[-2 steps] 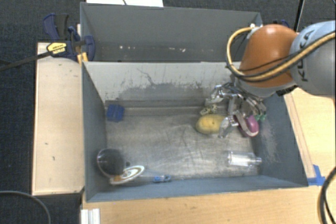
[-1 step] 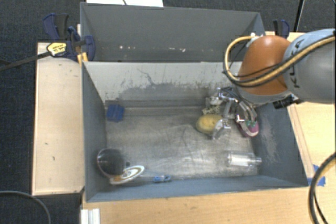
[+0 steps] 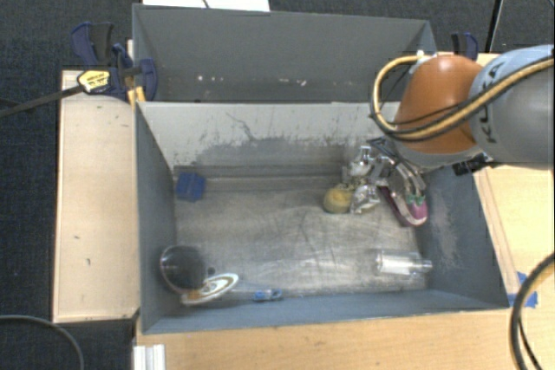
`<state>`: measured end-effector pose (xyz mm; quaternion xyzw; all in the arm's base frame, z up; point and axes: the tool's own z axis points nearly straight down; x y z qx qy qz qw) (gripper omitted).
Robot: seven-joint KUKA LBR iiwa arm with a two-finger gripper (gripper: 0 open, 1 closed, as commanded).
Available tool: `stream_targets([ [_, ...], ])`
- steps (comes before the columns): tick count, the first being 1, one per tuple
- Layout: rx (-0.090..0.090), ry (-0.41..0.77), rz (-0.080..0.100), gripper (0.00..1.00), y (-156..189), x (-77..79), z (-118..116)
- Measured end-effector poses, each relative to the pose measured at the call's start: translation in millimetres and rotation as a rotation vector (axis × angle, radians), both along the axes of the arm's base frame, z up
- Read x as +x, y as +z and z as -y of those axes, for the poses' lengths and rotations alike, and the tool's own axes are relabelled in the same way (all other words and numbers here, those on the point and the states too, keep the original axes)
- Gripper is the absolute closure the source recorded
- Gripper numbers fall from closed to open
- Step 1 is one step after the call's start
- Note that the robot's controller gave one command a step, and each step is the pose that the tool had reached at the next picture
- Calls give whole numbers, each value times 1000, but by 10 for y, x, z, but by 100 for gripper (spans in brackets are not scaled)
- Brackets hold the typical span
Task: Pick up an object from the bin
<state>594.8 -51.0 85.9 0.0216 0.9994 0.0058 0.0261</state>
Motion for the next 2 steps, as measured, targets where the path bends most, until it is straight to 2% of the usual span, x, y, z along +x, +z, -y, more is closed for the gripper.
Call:
stream_targets([
  [1,-11,-6,-39,100,1359,-48,140],
  [2,-8,-77,-61,100,679,-760,274],
])
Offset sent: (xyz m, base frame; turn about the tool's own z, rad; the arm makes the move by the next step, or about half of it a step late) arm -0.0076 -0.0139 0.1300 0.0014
